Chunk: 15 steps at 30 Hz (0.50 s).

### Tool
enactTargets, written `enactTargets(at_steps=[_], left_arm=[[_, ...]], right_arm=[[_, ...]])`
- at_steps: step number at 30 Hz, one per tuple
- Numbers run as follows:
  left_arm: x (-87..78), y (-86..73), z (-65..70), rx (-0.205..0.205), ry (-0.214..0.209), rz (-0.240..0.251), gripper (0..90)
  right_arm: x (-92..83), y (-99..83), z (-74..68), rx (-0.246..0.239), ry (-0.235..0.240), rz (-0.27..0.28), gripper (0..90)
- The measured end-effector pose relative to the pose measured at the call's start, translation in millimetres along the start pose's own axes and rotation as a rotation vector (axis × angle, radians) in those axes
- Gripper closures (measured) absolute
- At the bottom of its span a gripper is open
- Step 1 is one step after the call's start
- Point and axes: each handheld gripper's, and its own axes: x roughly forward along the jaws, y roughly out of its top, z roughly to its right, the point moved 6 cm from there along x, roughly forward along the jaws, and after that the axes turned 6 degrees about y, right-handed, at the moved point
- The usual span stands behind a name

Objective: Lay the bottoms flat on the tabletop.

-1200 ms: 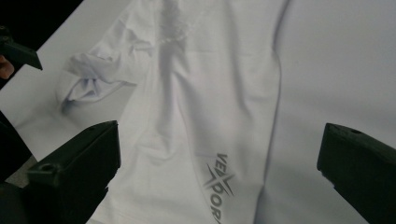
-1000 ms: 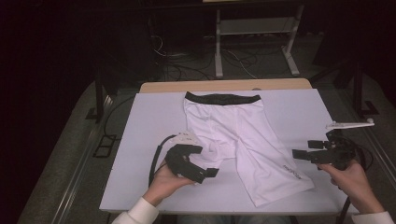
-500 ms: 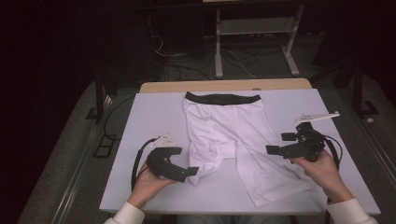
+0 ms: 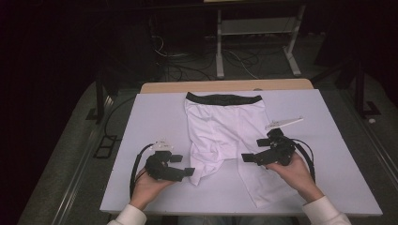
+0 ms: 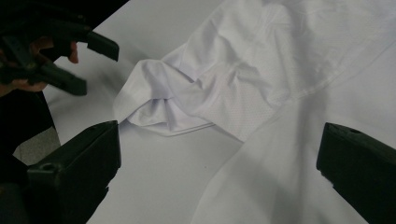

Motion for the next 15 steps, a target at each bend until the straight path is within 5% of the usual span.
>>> enactTargets(at_steps=[5,7,11,15], left_arm=[[19.1,5.1,-8.0,-0.022,-0.023,-0.036,42.1],[28.0,6.9,-4.6,-0.014,-0.072,-0.057,48.5],[38.4,15.4,9.9,0.006,-0.162,-0.100,82.8],[47.6,29.4,27.5,-0.016,-0.216,-0.116,86.1]], right_arm=[[9.6,-4.2,-1.5,-0.003,0.007,-0.017,0.0],[12.7,-6.9,-1.9,-0.001,0.009,-0.027,0.0],[16.2,-11.8,-4.1,0.004,0.015,-0.040,0.0],[17.7,-16.1,-7.6,0.008,0.025,-0.048,0.0]])
